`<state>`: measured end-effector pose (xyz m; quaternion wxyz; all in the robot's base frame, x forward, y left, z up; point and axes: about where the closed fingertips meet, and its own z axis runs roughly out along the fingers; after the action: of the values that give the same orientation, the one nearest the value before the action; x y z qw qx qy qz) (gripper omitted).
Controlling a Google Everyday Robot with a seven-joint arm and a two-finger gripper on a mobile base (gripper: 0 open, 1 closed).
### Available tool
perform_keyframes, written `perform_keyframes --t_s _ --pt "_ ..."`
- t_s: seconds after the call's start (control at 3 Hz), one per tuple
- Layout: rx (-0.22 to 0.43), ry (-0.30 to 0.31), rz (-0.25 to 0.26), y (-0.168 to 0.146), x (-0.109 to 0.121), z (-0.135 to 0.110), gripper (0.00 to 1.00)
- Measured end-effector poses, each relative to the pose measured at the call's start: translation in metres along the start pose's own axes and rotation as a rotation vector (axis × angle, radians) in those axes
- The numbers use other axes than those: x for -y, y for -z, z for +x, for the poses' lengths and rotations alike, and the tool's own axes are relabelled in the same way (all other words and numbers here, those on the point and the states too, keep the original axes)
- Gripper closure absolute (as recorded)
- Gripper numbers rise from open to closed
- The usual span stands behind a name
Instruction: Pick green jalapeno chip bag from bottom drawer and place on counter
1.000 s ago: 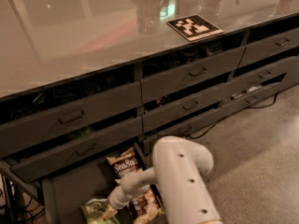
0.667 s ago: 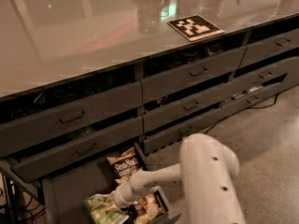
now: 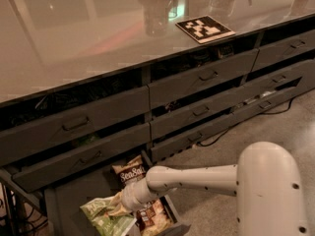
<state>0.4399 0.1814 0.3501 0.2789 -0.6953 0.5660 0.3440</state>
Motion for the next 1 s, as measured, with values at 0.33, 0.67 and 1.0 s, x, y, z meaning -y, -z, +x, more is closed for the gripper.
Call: perform_keyframes --t_s 0.33,0.67,1.0 --pt "0.033 0.045 0.022 0.054 -0.004 -0.040 1.00" --pt "0.068 0.047 0.066 0.112 0.002 -0.061 1.00" --pt "0.099 0.036 0.120 0.168 0.008 -0.073 1.00"
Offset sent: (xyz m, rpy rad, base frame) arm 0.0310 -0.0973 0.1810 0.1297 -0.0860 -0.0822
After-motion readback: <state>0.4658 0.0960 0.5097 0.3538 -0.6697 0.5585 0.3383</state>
